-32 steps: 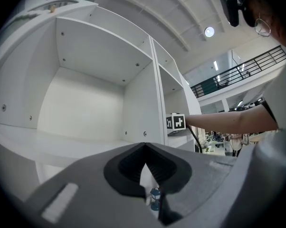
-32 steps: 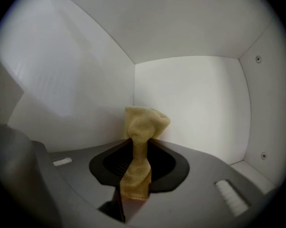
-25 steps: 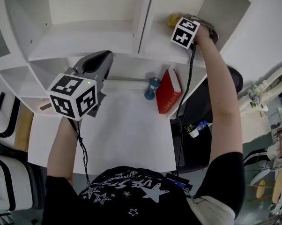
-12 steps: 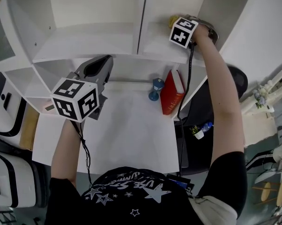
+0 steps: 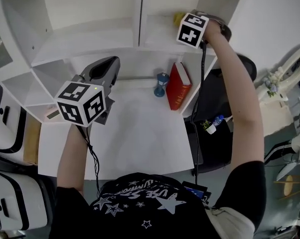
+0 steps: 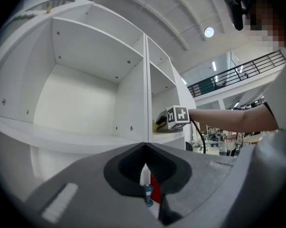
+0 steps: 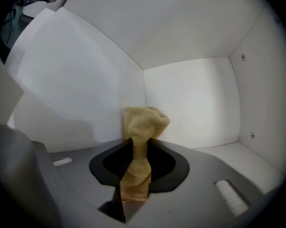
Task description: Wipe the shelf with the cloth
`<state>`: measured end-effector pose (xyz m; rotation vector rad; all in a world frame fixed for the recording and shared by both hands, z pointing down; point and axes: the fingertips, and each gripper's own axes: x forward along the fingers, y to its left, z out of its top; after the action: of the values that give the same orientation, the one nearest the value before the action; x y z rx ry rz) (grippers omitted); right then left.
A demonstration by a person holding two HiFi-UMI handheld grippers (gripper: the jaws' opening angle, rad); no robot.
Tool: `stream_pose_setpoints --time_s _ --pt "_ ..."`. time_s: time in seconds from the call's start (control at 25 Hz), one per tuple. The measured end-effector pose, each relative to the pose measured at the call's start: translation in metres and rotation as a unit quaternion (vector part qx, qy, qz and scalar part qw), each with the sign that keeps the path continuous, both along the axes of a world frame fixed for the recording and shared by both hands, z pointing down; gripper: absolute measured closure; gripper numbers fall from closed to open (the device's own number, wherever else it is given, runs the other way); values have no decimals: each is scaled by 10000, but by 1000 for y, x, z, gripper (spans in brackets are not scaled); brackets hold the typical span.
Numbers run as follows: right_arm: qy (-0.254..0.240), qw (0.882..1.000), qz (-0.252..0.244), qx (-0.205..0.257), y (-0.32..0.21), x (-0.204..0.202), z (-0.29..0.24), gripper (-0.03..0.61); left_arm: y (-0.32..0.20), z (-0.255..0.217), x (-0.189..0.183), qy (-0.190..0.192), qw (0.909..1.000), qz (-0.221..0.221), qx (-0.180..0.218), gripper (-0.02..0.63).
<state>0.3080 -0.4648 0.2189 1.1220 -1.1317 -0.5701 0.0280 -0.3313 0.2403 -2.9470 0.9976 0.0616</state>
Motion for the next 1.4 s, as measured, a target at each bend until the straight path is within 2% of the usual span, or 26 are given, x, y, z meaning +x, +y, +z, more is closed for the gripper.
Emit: stream_pose_setpoints --time_s 0.4,0.8,0.96,1.08,1.24,1.4 --pt "-19 9991 393 149 61 -14 1 457 18 14 -9 -25 9977 657 -182 614" --pt "-147 9960 778 413 107 -20 2 457 34 20 -26 18 9940 1066 -234 614" --pt "-82 9925 910 817 125 -26 2 457 40 32 -38 15 9926 1166 -342 614" --pt "-212 9869 916 1311 137 -33 -3 457 43 39 -46 -4 9912 1257 -405 614" --pt "-479 9742 863 2031 163 -50 -13 456 55 45 -60 -43 9894 1407 -369 614" --pt "-970 9580 835 2566 198 -75 -6 457 66 59 -79 -95 9883 1453 -451 614"
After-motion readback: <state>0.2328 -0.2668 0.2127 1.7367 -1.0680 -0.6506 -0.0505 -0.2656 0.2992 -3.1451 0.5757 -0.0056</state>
